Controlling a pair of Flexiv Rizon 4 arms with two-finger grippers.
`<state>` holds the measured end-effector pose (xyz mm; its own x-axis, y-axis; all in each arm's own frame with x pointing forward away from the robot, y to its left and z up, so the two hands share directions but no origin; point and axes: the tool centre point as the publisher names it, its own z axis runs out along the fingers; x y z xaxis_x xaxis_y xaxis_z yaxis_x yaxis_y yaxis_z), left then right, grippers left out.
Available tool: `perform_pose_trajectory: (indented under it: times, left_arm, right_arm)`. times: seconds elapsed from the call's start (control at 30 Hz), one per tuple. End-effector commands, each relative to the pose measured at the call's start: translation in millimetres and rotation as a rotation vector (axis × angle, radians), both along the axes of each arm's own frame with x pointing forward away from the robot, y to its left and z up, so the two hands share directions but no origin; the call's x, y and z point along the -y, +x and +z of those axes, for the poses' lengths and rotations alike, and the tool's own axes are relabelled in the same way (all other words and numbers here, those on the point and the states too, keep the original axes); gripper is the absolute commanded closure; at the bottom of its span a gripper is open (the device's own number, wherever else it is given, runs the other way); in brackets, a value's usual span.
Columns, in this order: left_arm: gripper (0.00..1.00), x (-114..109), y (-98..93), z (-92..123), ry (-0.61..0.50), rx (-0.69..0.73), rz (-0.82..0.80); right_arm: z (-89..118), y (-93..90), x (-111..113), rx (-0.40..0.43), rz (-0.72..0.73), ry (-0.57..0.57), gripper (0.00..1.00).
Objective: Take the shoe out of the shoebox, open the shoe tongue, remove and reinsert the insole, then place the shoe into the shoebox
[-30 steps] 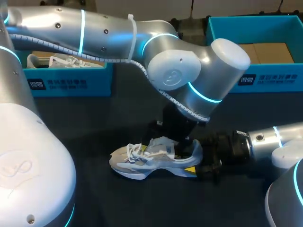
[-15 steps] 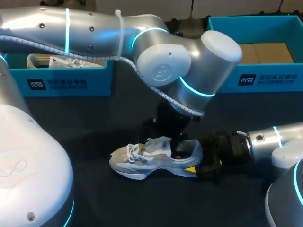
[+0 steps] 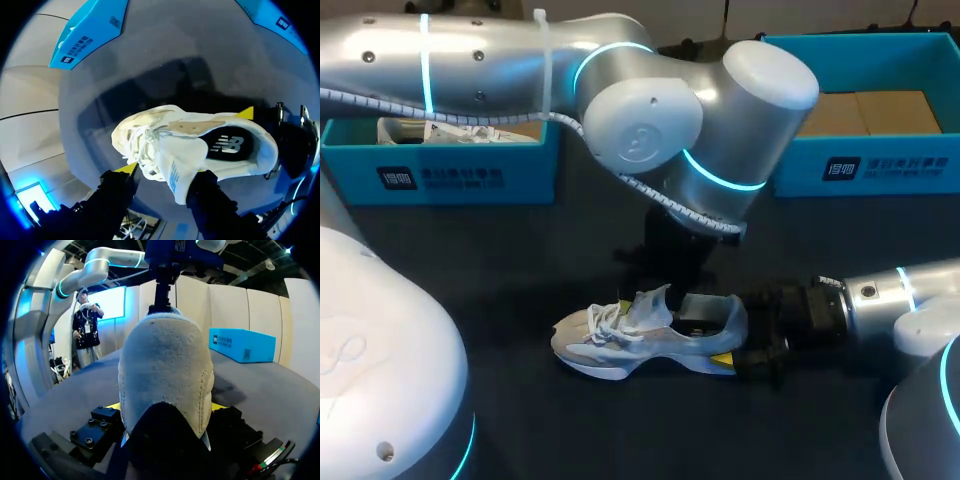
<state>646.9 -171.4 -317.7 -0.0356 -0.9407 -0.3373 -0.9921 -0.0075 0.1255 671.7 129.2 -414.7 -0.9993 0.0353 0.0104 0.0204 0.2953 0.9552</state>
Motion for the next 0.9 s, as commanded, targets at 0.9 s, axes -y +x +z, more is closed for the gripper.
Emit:
perform_pose_trajectory:
  times: [0.9]
  left_arm:
    - [1.00, -117, 20.3, 23, -0.533, -0.004, 0.112]
  right_arm:
    - [1, -0.1, -1, 0.000, -0.002, -0.003, 1.00]
